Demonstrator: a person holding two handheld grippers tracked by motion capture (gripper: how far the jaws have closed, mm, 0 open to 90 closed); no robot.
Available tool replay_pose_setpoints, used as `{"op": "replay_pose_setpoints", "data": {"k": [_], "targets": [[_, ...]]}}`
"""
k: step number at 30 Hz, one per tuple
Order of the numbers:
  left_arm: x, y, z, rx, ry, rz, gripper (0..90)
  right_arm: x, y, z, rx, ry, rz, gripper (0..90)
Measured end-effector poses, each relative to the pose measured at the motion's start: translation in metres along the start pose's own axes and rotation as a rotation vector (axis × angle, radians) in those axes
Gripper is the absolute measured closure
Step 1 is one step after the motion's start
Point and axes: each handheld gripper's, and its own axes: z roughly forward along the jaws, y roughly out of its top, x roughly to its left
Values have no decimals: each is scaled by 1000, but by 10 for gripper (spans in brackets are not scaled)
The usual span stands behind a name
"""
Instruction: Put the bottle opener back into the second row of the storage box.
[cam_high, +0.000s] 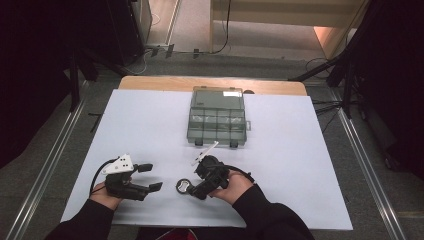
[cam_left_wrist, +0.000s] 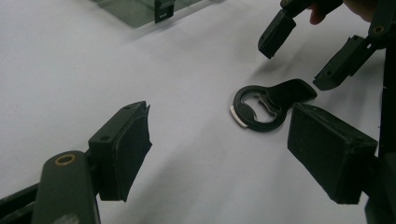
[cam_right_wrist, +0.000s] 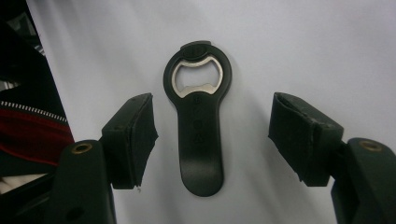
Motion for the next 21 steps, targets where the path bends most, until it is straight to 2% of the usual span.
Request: {"op": "replay_pose_setpoints", "data": {"k": [7, 14, 21], "targets": [[0, 0, 0, 0, -3, -2, 211, 8, 3, 7, 50, -32, -16, 363], [0, 0, 0, 5, -1, 1, 211, 19, 7, 20, 151, -74, -22, 389], [0, 0, 2, 5, 2, -5, 211, 28, 8, 23, 160, -151, -35, 428]]}}
